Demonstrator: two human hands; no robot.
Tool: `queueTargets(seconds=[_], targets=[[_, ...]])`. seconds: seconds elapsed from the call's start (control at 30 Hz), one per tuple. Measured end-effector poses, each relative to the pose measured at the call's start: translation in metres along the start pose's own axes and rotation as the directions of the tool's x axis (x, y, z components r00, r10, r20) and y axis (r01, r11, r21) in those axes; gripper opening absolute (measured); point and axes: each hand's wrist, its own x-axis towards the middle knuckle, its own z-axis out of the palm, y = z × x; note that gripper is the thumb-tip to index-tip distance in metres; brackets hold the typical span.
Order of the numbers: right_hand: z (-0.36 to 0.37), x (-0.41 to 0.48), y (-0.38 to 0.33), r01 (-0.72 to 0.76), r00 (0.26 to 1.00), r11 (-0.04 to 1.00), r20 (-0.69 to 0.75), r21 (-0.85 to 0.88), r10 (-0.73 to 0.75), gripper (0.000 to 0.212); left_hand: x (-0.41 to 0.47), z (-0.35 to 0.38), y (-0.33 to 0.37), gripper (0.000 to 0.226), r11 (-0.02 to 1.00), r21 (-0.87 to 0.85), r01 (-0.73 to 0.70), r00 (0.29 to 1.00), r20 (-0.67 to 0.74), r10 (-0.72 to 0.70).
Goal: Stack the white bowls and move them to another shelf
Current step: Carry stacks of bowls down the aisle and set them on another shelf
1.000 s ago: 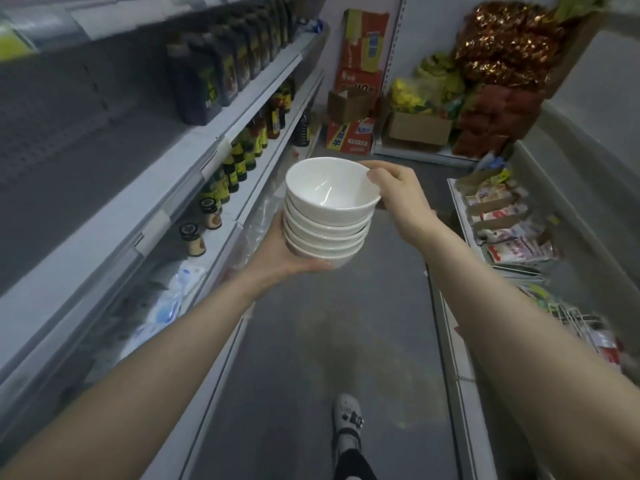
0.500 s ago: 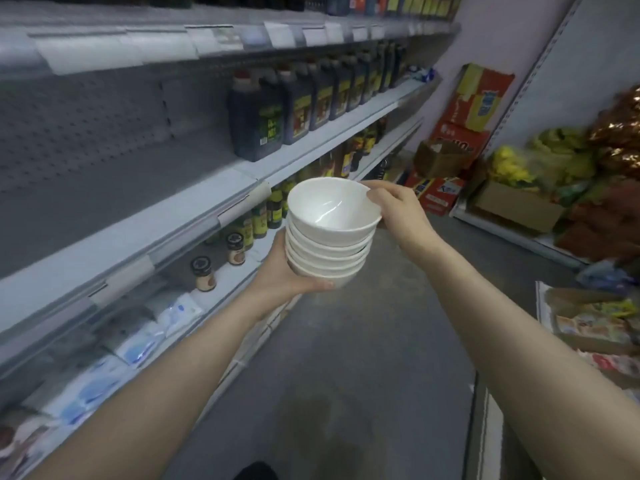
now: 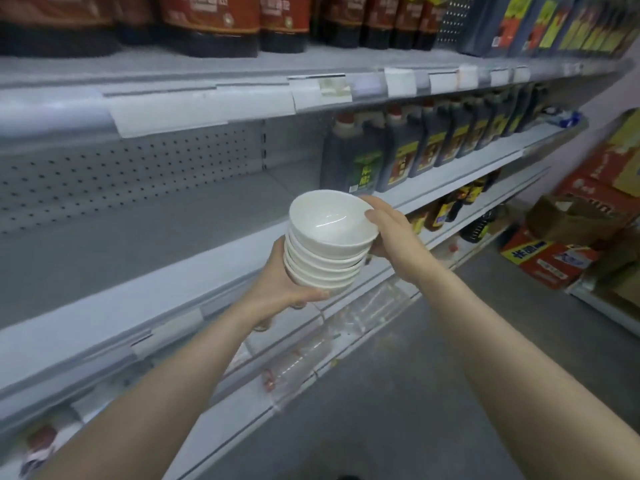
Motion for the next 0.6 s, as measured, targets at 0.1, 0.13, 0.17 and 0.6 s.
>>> queueTargets(seconds=[0.1, 0.13, 0.17, 0.6], targets=[[0.015, 0.035, -0.004, -0.002, 0.999, 1.000, 0.052, -0.002, 0.002, 0.035, 0.019, -0.020, -0.005, 0.093, 1.000, 0.018, -0.008, 0.998, -0.066, 0.009], [0.019, 0.046, -0.005, 0.006, 0.997, 1.000, 0.074, 0.002, -0.006, 0.035, 0.025, -0.026, -0.006, 0.095, 1.000, 0.024, 0.010, 0.996, -0.086, -0.008], [0.023, 0.057, -0.007, 0.011, 0.996, 1.000, 0.093, 0.008, -0.011, 0.035, 0.032, -0.032, -0.007, 0.095, 0.999, 0.034, 0.021, 0.995, -0.101, -0.018], [0.075, 0.229, 0.021, -0.087, 0.980, 0.994, 0.185, 0.062, 0.074, 0.020, 0.136, -0.079, -0.084, 0.083, 0.944, 0.106, 0.313, 0.911, -0.313, -0.267]])
